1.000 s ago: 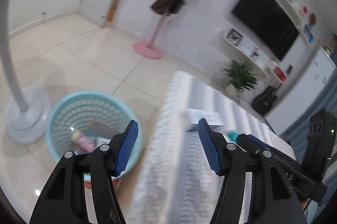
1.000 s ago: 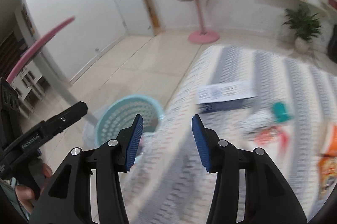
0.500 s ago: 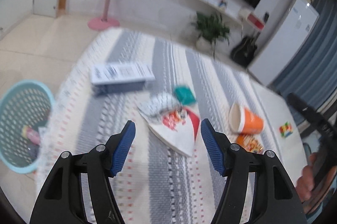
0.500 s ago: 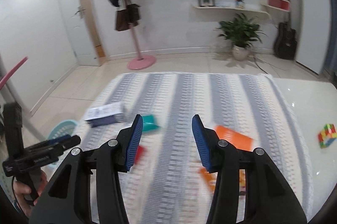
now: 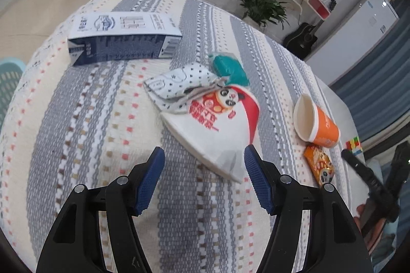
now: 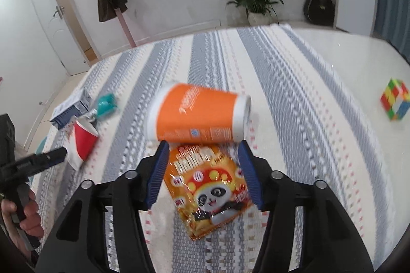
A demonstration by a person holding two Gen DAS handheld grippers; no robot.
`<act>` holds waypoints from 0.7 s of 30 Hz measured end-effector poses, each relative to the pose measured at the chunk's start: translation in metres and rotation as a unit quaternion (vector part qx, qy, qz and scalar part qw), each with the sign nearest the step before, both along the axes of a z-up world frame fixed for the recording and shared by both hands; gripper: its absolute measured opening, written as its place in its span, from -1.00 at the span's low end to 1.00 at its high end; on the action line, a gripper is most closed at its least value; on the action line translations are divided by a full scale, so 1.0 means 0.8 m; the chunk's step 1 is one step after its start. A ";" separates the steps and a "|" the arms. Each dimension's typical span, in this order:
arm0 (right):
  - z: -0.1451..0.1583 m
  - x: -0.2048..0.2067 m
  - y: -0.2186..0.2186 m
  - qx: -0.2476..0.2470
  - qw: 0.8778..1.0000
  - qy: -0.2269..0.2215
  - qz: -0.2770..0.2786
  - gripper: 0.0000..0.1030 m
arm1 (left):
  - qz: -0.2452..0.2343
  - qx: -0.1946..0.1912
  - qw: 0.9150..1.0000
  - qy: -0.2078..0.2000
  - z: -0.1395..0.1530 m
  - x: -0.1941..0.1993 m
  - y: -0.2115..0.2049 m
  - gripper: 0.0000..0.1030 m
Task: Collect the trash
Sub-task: 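Grasp the red-white paper cup with the left gripper while the right grasps the orange cup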
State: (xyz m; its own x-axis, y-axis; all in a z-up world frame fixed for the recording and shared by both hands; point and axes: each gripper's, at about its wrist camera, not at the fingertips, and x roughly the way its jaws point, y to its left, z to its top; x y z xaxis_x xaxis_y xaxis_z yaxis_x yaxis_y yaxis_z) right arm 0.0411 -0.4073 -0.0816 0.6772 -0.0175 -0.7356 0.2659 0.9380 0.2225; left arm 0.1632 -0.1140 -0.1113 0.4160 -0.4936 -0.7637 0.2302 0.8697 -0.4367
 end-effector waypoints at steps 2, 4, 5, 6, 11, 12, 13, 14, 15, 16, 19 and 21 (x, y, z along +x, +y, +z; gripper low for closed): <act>-0.003 0.007 0.000 -0.001 1.000 0.005 -0.006 0.15 | 0.009 -0.010 1.000 0.005 -0.002 0.006 0.003 0.22; 0.003 0.015 0.000 -0.016 1.000 -0.004 -0.003 0.23 | 0.031 0.001 1.000 -0.005 0.000 0.010 0.008 0.22; 0.008 0.020 0.000 -0.026 1.000 -0.008 -0.002 0.30 | 0.038 0.010 0.999 -0.013 0.002 0.012 0.010 0.23; 0.014 0.027 0.000 -0.040 0.999 -0.014 -0.001 0.33 | 0.043 0.016 0.999 -0.018 0.003 0.014 0.011 0.24; 0.019 0.075 -0.030 -0.022 1.000 -0.009 0.005 0.33 | 0.047 0.004 0.999 -0.017 -0.005 0.040 0.012 0.29; 0.015 0.085 -0.036 -0.015 1.000 -0.002 0.005 0.33 | 0.047 0.003 0.999 -0.017 -0.005 0.044 0.012 0.30; 0.008 0.095 -0.042 -0.003 1.000 0.008 0.006 0.33 | 0.042 -0.004 0.999 -0.017 -0.005 0.047 0.011 0.30; 0.000 0.104 -0.047 0.014 1.000 0.018 0.009 0.33 | 0.039 -0.010 0.999 -0.016 -0.005 0.047 0.011 0.30; -0.005 0.108 -0.050 0.028 0.999 0.024 0.012 0.33 | 0.036 -0.017 0.999 -0.013 -0.007 0.048 0.012 0.30; -0.012 0.112 -0.054 0.043 0.998 0.032 0.014 0.29 | 0.034 -0.028 0.999 -0.009 -0.008 0.047 0.013 0.30; -0.018 0.103 -0.049 0.094 0.994 0.031 0.038 0.13 | 0.007 -0.050 0.999 0.002 -0.009 0.043 0.009 0.26; -0.018 0.090 -0.037 0.105 0.992 0.036 0.057 0.11 | -0.027 -0.066 0.997 0.016 -0.009 0.038 0.001 0.22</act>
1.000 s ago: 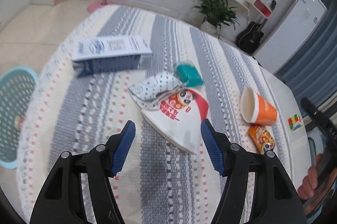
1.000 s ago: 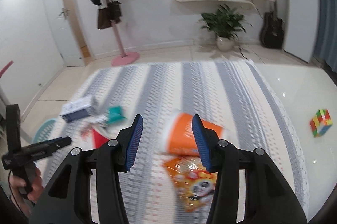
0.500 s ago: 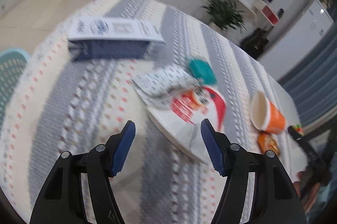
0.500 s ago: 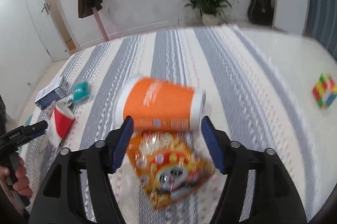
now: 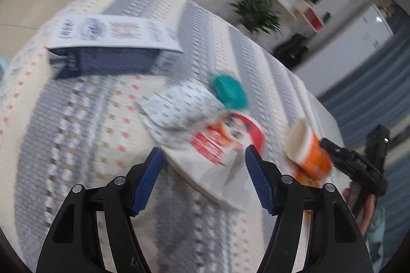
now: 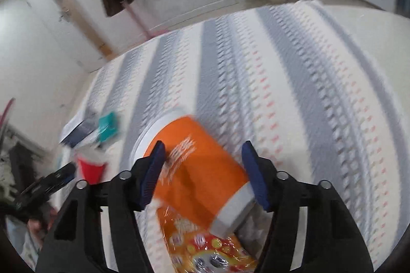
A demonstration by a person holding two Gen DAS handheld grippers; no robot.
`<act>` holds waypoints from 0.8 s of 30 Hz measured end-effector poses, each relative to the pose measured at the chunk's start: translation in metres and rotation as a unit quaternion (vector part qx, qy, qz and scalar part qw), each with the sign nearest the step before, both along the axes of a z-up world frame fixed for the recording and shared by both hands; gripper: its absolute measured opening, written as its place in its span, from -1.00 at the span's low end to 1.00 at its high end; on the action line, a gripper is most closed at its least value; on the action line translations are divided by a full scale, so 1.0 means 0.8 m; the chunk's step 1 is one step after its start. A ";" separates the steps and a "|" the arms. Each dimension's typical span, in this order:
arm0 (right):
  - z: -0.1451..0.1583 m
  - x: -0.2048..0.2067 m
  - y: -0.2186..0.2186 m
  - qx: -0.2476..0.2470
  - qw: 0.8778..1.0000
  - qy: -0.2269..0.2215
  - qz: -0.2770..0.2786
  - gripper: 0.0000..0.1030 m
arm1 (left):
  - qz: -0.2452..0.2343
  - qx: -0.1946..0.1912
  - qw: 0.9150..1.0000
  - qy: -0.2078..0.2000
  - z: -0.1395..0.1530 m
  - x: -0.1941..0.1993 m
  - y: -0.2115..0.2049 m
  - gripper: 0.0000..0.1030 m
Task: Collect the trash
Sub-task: 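Grasp the red-white paper cup with the left gripper while the right grasps the orange cup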
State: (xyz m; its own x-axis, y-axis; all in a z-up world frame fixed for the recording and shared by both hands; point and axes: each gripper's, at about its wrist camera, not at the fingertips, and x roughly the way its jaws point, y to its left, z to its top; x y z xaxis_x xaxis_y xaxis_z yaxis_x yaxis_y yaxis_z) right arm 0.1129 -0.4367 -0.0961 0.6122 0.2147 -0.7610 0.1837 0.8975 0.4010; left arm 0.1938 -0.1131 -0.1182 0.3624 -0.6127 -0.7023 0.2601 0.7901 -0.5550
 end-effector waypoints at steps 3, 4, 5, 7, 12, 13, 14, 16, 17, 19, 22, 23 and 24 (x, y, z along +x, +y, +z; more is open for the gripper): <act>0.004 -0.021 0.033 -0.009 0.999 0.007 0.038 0.10 | -0.070 -0.018 0.997 0.021 0.000 -0.013 -0.017 0.13; 0.006 -0.029 0.045 -0.013 0.999 0.005 0.050 0.10 | -0.087 -0.019 0.996 0.023 0.001 -0.017 -0.022 0.13; 0.008 -0.034 0.055 -0.015 0.998 0.003 0.058 0.10 | -0.120 -0.022 0.992 0.029 0.003 -0.024 -0.028 0.13; 0.013 -0.044 0.072 -0.017 0.997 -0.003 0.073 0.10 | -0.153 -0.029 0.987 0.033 0.006 -0.033 -0.033 0.14; 0.019 -0.033 0.078 -0.029 0.998 -0.008 0.058 0.11 | -0.115 -0.028 0.993 0.028 0.009 -0.028 -0.015 0.20; 0.018 -0.027 0.077 -0.026 0.998 -0.006 0.055 0.12 | -0.111 -0.031 0.993 0.034 0.005 -0.027 -0.013 0.20; 0.013 -0.020 0.074 -0.019 0.999 0.000 0.049 0.12 | -0.105 -0.026 0.993 0.040 0.000 -0.025 -0.013 0.20; 0.005 -0.007 0.073 -0.008 0.999 0.012 0.044 0.14 | -0.093 0.002 0.995 0.031 0.002 -0.024 -0.006 0.17; 0.002 -0.004 0.072 -0.003 0.999 0.014 0.044 0.16 | -0.088 0.010 0.996 0.025 0.005 -0.024 -0.002 0.17; -0.003 0.000 0.070 0.004 0.999 0.016 0.045 0.19 | -0.075 0.030 0.997 0.009 0.015 -0.024 0.013 0.23; -0.009 0.005 0.076 0.008 0.999 0.020 0.049 0.20 | -0.058 0.045 0.997 -0.017 0.023 -0.011 0.022 0.46; -0.010 0.007 0.076 0.009 0.998 0.021 0.051 0.20 | -0.058 0.042 0.997 -0.021 0.023 -0.007 0.020 0.47; -0.012 0.008 0.078 0.010 0.998 0.023 0.052 0.20 | -0.064 0.042 0.997 -0.020 0.021 -0.003 0.014 0.47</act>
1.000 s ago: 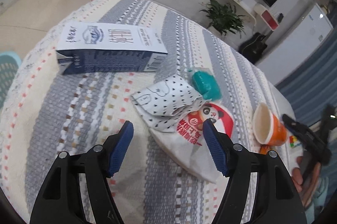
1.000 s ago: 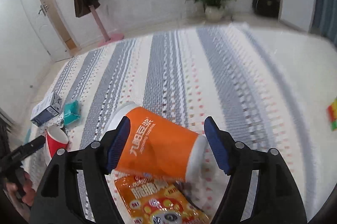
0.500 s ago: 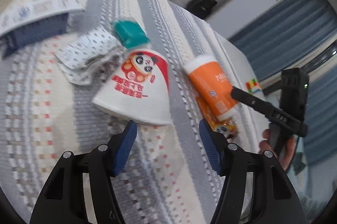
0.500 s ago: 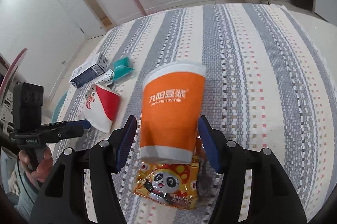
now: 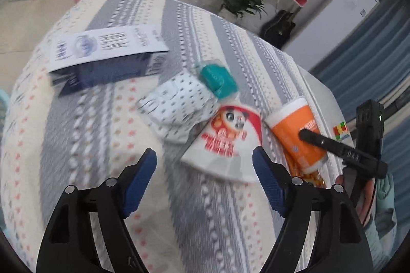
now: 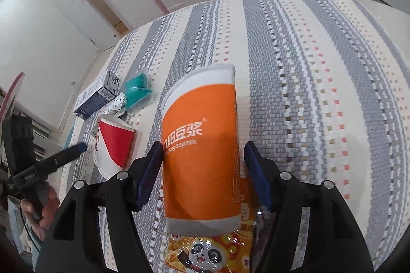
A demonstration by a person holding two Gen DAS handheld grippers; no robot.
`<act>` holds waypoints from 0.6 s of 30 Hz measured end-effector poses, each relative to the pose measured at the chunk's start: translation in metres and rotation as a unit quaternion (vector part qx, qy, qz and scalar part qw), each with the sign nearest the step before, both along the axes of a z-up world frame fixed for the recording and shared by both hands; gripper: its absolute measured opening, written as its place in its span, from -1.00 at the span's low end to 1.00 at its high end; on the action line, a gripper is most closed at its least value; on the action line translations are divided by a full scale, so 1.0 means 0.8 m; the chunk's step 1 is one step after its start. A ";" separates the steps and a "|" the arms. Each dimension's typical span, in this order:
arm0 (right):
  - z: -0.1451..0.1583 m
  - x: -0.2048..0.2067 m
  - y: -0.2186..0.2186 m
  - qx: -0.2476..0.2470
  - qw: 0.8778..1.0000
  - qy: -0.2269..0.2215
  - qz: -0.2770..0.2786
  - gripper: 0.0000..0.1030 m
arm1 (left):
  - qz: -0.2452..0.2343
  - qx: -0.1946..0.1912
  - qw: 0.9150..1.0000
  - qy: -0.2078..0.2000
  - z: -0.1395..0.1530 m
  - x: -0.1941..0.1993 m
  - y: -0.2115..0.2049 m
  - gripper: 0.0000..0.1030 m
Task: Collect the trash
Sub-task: 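Grasp the red-white paper cup with the left gripper while the right grasps the orange cup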
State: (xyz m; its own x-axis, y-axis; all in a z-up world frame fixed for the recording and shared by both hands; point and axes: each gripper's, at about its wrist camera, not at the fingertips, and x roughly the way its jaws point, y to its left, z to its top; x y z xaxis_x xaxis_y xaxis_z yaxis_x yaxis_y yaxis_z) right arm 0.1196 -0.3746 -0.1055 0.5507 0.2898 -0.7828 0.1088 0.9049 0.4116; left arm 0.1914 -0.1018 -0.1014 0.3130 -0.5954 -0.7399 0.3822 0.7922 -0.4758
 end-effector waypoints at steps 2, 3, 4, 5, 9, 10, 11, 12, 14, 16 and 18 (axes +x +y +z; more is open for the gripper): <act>-0.003 0.005 0.006 -0.006 1.000 0.006 0.004 0.19 | 0.000 0.020 1.000 0.008 -0.011 0.008 -0.014 0.46; -0.004 0.006 0.010 -0.011 1.000 0.008 0.005 0.18 | 0.007 0.027 1.000 0.004 -0.013 0.010 -0.015 0.47; -0.004 0.007 0.015 -0.018 1.000 0.009 0.008 0.10 | 0.015 0.027 0.999 -0.011 -0.011 0.009 -0.017 0.47; -0.005 0.007 0.018 -0.022 1.000 0.008 0.012 0.09 | 0.016 0.027 0.999 -0.009 -0.011 0.011 -0.020 0.48; -0.005 0.003 0.033 -0.056 0.998 -0.006 0.012 0.08 | 0.020 0.033 0.999 -0.020 -0.010 0.008 -0.032 0.52; -0.006 0.002 0.035 -0.059 0.998 -0.007 0.010 0.07 | 0.018 0.028 0.999 -0.017 -0.012 0.011 -0.045 0.52; -0.007 0.002 0.036 -0.058 0.998 -0.008 0.008 0.05 | 0.017 0.026 0.999 -0.015 -0.012 0.010 -0.052 0.52; -0.008 0.001 0.036 -0.055 0.998 -0.009 0.008 0.05 | 0.016 0.025 0.999 -0.018 -0.011 0.008 -0.057 0.50; -0.009 -0.001 0.038 -0.054 0.998 -0.010 0.003 0.04 | 0.014 0.019 0.999 -0.027 -0.007 0.002 -0.067 0.37; -0.008 -0.004 0.038 -0.058 0.998 -0.013 -0.001 0.04 | 0.013 0.009 0.999 -0.036 -0.003 -0.012 -0.073 0.11; -0.007 -0.007 0.038 -0.062 0.998 -0.016 -0.003 0.03 | 0.015 -0.001 0.999 -0.039 0.000 -0.015 -0.076 -0.09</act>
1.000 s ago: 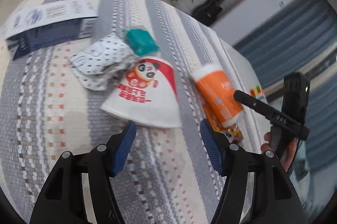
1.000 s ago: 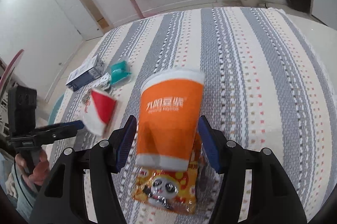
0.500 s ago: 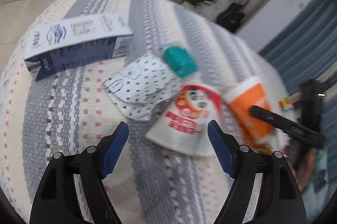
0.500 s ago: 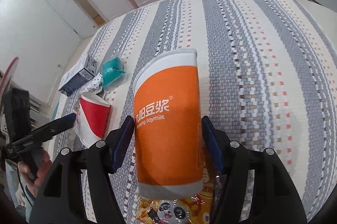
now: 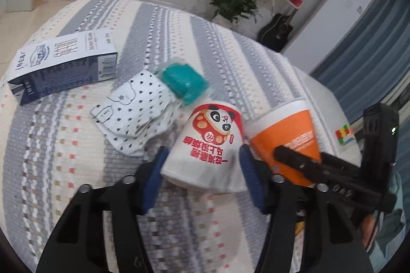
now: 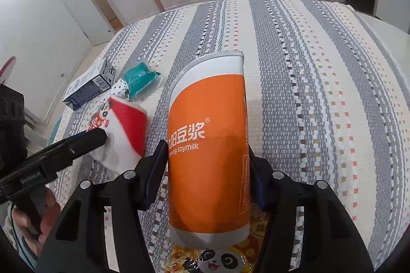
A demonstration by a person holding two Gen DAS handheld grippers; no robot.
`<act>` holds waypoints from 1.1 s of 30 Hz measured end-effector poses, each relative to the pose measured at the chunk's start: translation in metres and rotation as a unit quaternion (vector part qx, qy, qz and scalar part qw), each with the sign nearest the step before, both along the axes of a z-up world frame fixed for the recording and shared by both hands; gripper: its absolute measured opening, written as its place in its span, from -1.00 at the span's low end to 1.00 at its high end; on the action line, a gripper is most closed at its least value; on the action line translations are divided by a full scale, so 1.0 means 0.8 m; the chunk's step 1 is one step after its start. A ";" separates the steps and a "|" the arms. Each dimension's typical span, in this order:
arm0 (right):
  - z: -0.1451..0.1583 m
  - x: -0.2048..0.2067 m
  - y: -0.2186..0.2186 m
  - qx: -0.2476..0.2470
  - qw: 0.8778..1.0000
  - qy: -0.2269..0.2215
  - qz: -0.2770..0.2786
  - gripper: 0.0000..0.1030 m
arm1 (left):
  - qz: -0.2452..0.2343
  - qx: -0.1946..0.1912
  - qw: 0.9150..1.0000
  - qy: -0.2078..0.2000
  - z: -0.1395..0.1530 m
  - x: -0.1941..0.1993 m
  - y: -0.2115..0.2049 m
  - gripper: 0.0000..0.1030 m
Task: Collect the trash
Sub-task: 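Grasp the red-white paper cup with the left gripper while the right grasps the orange cup, then carry both paper cups over the blue basket and open both grippers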
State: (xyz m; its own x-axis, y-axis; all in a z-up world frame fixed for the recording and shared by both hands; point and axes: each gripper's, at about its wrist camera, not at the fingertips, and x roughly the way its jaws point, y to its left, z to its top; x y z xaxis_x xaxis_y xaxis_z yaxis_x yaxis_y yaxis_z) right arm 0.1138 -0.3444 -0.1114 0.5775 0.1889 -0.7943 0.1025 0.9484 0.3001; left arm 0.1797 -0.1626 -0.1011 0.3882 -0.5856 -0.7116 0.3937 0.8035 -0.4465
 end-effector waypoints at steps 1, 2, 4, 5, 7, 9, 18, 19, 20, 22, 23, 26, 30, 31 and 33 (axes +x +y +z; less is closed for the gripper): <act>0.000 -0.002 0.000 -0.002 1.000 -0.002 -0.001 0.03 | 0.002 -0.001 1.000 0.000 0.000 0.000 -0.004 -0.19; -0.001 -0.003 0.001 -0.002 1.000 -0.003 -0.002 0.03 | 0.003 -0.005 1.000 0.002 -0.001 0.000 -0.004 -0.22; -0.001 -0.004 0.001 0.000 1.000 -0.004 -0.005 0.02 | 0.003 -0.020 1.000 0.003 -0.003 -0.002 -0.006 -0.35; 0.000 -0.005 0.001 0.001 1.000 -0.005 -0.007 0.02 | 0.004 -0.025 1.000 0.000 -0.002 -0.004 -0.007 -0.41; 0.002 -0.008 0.001 0.001 1.000 -0.010 -0.012 0.01 | 0.001 -0.035 0.999 -0.010 0.005 -0.009 -0.005 -0.48; 0.012 -0.014 0.001 0.001 1.000 -0.025 -0.014 0.01 | -0.001 -0.042 0.999 -0.022 0.014 -0.016 0.001 -0.53; 0.107 -0.031 0.037 -0.031 0.994 -0.105 0.003 0.00 | 0.056 -0.082 0.990 -0.096 0.090 -0.041 0.087 -0.54; 0.121 -0.031 0.047 -0.033 0.993 -0.117 0.010 0.00 | 0.068 -0.084 0.989 -0.101 0.096 -0.042 0.102 -0.54; 0.131 -0.029 0.057 -0.033 0.992 -0.125 0.017 0.01 | 0.083 -0.086 0.987 -0.107 0.102 -0.043 0.121 -0.54; 0.155 -0.024 0.089 -0.031 0.988 -0.146 0.039 0.01 | 0.108 -0.085 0.984 -0.116 0.111 -0.044 0.155 -0.54; 0.163 -0.021 0.102 -0.030 0.987 -0.153 0.049 0.01 | 0.125 -0.085 0.981 -0.120 0.116 -0.045 0.181 -0.54; 0.187 -0.006 0.162 -0.029 0.981 -0.171 0.089 0.01 | 0.174 -0.092 0.972 -0.126 0.126 -0.048 0.252 -0.54; 0.207 0.017 0.251 -0.029 0.972 -0.184 0.142 0.01 | 0.247 -0.086 0.955 -0.138 0.136 -0.065 0.347 -0.53; 0.209 0.023 0.276 -0.031 0.970 -0.185 0.157 0.01 | 0.260 -0.082 0.952 -0.139 0.137 -0.068 0.362 -0.53; 0.209 0.031 0.317 -0.032 0.966 -0.184 0.181 0.01 | 0.290 -0.073 0.944 -0.139 0.138 -0.077 0.397 -0.53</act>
State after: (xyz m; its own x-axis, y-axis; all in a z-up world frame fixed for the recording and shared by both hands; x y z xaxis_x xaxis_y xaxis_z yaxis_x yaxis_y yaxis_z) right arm 0.1384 -0.0907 0.0558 0.7280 0.3877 -0.5655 -0.3411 0.9203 0.1919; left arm 0.1182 0.1550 0.0095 0.8330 -0.3015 -0.4640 0.0246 0.8579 -0.5132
